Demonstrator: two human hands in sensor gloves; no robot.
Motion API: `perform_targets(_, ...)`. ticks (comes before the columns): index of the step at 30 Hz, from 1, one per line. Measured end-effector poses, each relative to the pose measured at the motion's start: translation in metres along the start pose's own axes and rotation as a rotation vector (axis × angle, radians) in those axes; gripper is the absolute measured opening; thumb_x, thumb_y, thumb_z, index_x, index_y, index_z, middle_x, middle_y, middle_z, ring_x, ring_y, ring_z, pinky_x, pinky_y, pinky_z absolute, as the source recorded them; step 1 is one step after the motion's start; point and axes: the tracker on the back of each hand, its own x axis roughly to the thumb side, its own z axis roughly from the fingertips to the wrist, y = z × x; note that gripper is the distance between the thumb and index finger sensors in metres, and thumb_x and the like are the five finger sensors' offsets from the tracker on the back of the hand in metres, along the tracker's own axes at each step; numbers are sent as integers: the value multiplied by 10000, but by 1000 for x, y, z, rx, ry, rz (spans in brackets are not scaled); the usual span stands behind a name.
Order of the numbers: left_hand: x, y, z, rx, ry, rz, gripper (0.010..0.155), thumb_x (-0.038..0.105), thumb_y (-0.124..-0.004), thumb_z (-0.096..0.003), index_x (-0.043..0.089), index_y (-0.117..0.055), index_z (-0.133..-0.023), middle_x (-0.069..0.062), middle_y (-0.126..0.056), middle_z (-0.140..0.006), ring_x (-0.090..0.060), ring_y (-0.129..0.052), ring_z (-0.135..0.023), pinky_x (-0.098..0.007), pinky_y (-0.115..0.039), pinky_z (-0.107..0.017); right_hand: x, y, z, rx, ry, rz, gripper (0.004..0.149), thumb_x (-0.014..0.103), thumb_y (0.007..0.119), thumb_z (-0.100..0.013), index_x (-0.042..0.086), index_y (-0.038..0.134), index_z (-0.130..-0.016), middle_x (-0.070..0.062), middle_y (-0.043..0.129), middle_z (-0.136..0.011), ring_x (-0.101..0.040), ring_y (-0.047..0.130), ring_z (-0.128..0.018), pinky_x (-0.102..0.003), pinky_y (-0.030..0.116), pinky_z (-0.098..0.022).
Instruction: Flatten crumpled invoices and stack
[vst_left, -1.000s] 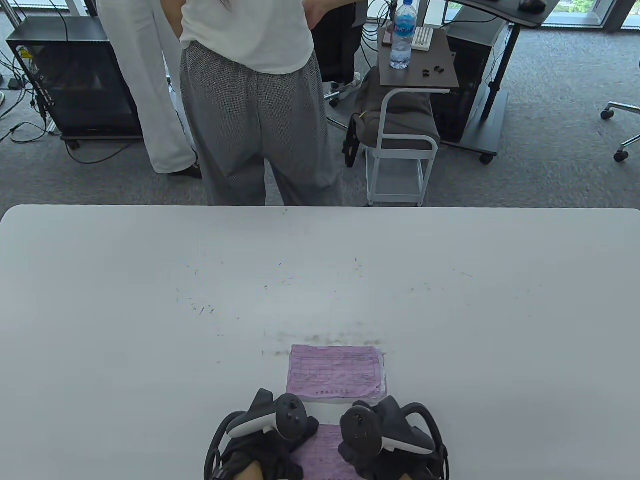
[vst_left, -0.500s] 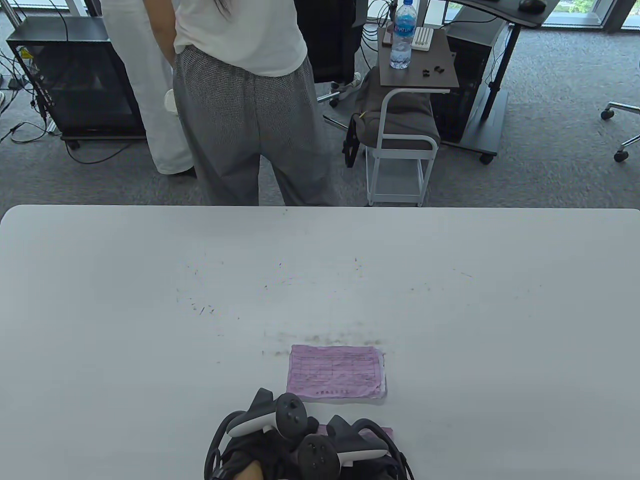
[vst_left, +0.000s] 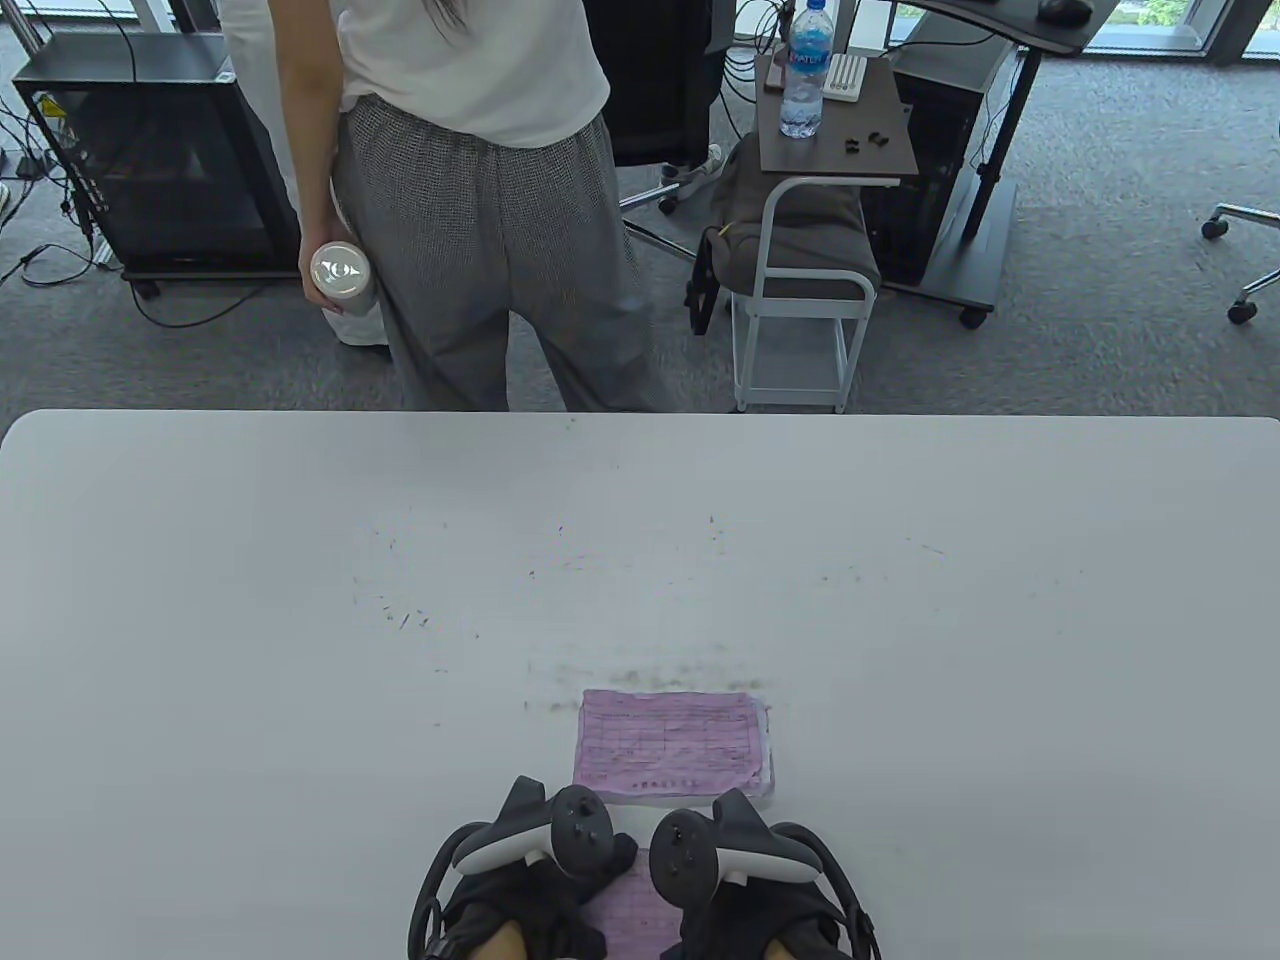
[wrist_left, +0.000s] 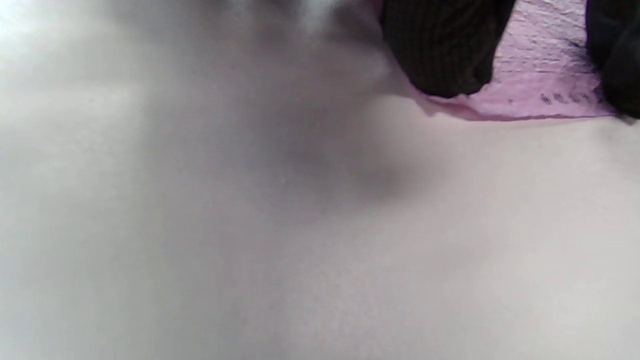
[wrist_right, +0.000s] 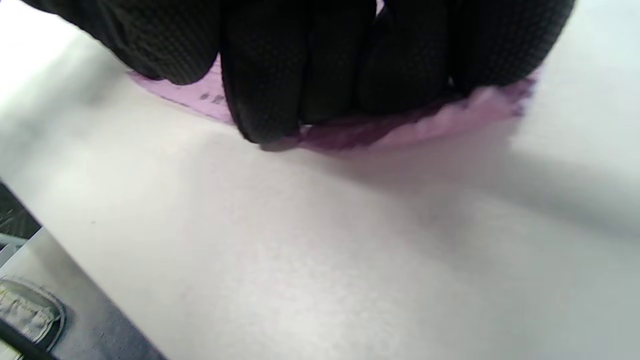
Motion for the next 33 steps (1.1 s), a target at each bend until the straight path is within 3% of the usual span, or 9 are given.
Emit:
perform_targets(7, 0, 0, 0, 1, -2, -2, 810, 411, -817, -519, 422, -209, -1053, -103, 142, -1022, -556, 121, -899, -698, -189, -630, -22, -1, 3, -7, 116, -46, 368, 483, 730, -560, 178, 921, -637, -88, 910, -671, -319, 871, -597, -591, 744, -491)
perform_targets(16, -1, 0, 0, 3, -5, -7, 810, 411, -815, -518, 417, -208, -1054, -107, 141, -1022, -561, 119, -898, -701, -191, -630, -42, -2, 8, -37, 164, -118, 377, 484, 733, -557, 169, 932, -613, -98, 937, -632, -319, 896, -558, -585, 767, -466)
perform_targets(21, -1, 0, -1, 2, -8, -8, 809, 411, -814, -519, 415, -207, -1054, -111, 142, -1020, -564, 119, -895, -703, -189, -628, -50, -16, 25, -202, 138, -136, 394, 498, 720, -562, 165, 926, -611, -104, 948, -623, -313, 900, -546, -591, 782, -459)
perform_targets(23, -1, 0, -1, 2, -9, -7, 811, 410, -815, -519, 414, -207, -1055, -111, 141, -1020, -564, 120, -893, -704, -188, -627, -43, -21, 32, -344, 88, -90, 397, 505, 717, -557, 172, 920, -628, -105, 944, -645, -317, 900, -559, -589, 789, -454)
perform_targets(26, -1, 0, -1, 2, -9, -7, 810, 409, -814, -520, 414, -206, -1055, -111, 142, -1020, -564, 119, -894, -704, -188, -628, -23, -22, 31, -444, -33, -5, 407, 496, 713, -552, 167, 885, -718, -128, 895, -765, -355, 873, -636, -590, 795, -453)
perform_targets(30, -1, 0, -1, 2, -9, -9, 812, 409, -815, -519, 412, -206, -1056, -114, 141, -1020, -567, 118, -894, -705, -189, -628, 15, -12, 18, -422, -200, 153, 430, 466, 711, -552, 130, 825, -794, -158, 751, -931, -385, 816, -752, -574, 793, -480)
perform_targets(33, -1, 0, -1, 3, -10, -9, 812, 409, -814, -520, 410, -205, -1057, -115, 141, -1021, -568, 118, -894, -706, -189, -628, 32, -2, 6, -366, -235, 257, 501, 465, 704, -551, 124, 698, -918, -183, 607, -1028, -384, 756, -827, -562, 779, -506)
